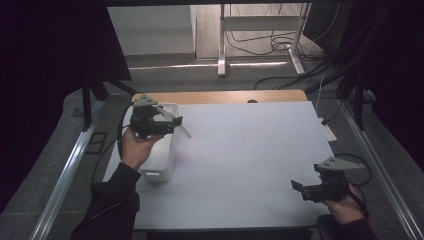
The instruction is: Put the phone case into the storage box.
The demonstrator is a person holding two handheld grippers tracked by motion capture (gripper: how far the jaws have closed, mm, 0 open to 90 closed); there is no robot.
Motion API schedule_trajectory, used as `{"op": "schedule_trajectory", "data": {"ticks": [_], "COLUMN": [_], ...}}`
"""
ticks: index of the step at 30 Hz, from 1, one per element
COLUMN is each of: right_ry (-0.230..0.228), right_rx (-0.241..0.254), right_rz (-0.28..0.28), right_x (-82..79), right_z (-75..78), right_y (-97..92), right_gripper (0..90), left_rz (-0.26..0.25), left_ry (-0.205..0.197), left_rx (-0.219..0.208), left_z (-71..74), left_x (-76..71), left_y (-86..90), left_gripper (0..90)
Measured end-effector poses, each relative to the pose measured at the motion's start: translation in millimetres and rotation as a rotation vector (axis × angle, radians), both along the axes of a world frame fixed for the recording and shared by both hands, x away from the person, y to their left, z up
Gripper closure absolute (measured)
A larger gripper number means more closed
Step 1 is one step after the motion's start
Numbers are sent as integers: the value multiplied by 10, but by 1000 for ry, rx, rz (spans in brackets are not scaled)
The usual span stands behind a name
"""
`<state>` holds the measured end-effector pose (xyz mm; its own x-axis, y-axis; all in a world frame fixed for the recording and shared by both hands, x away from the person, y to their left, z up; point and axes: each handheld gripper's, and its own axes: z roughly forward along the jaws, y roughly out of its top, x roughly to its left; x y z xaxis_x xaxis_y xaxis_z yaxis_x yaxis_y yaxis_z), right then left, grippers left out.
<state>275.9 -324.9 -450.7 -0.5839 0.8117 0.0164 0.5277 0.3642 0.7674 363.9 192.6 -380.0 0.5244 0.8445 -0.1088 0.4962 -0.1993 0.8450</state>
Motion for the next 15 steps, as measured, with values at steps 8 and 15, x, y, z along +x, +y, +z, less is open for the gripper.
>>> {"op": "schedule_trajectory", "data": {"ticks": [8,15], "right_ry": [-3,-8], "right_rx": [-2,-12], "right_rz": [-3,7], "right_x": [-5,-10], "right_z": [1,0], "right_y": [-1,9], "right_gripper": [0,0], "left_rz": [48,94], "left_ry": [6,-3], "left_rx": [-11,-9], "left_z": [10,52], "left_x": [43,82], "left_y": [102,181], "left_gripper": [168,168]}}
